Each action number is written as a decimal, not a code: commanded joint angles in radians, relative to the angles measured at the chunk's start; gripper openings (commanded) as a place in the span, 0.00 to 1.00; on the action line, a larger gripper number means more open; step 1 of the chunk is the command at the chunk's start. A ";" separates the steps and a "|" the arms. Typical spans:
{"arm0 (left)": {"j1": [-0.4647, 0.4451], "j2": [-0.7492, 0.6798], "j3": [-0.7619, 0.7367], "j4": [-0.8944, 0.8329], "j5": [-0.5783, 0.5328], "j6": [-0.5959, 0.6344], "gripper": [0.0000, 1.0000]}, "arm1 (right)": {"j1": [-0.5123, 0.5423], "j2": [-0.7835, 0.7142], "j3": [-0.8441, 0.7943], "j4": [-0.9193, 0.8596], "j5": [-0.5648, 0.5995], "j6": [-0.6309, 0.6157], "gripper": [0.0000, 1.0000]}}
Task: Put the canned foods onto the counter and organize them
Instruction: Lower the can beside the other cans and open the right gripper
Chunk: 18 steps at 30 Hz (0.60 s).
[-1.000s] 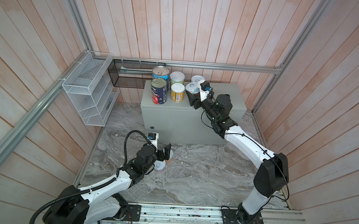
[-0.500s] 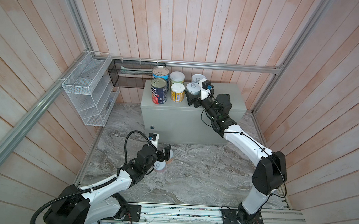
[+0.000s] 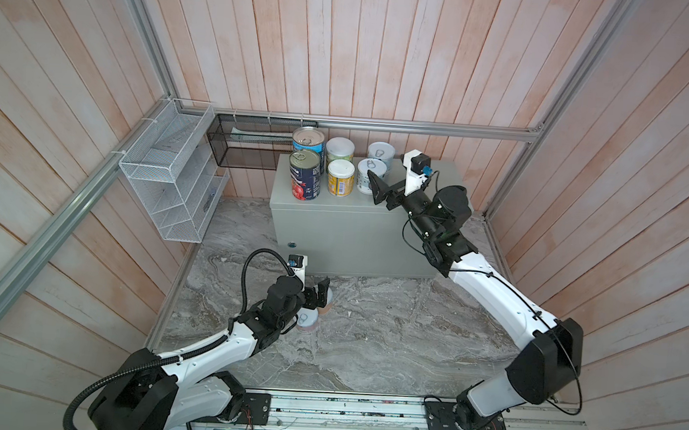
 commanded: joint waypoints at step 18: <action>0.005 0.065 0.129 -0.143 0.137 0.013 1.00 | -0.001 -0.722 -0.771 -0.215 0.042 0.379 0.97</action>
